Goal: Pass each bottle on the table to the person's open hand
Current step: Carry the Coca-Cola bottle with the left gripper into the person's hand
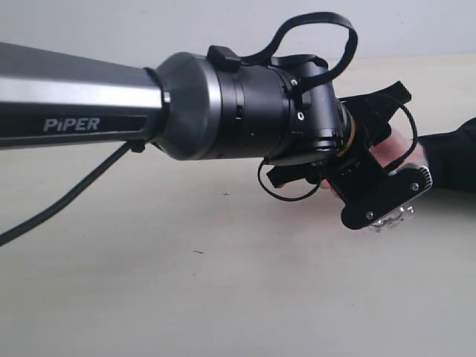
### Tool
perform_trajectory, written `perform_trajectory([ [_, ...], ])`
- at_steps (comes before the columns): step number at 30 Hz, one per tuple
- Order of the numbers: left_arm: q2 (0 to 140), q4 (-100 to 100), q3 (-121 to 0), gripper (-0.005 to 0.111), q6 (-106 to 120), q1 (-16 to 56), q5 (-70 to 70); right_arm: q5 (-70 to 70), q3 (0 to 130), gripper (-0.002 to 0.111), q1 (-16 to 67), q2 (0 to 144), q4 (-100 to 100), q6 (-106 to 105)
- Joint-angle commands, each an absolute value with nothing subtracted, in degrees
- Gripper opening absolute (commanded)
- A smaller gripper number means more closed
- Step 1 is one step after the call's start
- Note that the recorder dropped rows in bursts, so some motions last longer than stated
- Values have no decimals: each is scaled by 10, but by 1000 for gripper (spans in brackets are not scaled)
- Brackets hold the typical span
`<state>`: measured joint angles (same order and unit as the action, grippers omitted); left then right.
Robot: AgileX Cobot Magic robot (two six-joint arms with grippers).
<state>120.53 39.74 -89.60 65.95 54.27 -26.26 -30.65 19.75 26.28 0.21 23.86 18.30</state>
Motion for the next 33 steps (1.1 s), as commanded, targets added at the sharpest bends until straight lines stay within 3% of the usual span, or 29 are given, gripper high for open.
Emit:
perform_trajectory([
  [1, 1219, 462, -895, 0, 574, 535, -257, -301, 201, 0, 260, 0, 242, 182],
  [25, 1225, 478, -895, 2, 546, 531, -265, -301, 201, 0, 260, 0, 241, 182],
  [28, 1225, 478, -895, 20, 546, 531, -268, -301, 201, 0, 260, 0, 242, 182],
  [30, 1225, 478, -895, 44, 546, 531, -268, -301, 201, 0, 260, 0, 242, 182],
  [33, 1225, 478, -895, 62, 546, 531, -268, -301, 201, 0, 260, 0, 242, 182],
])
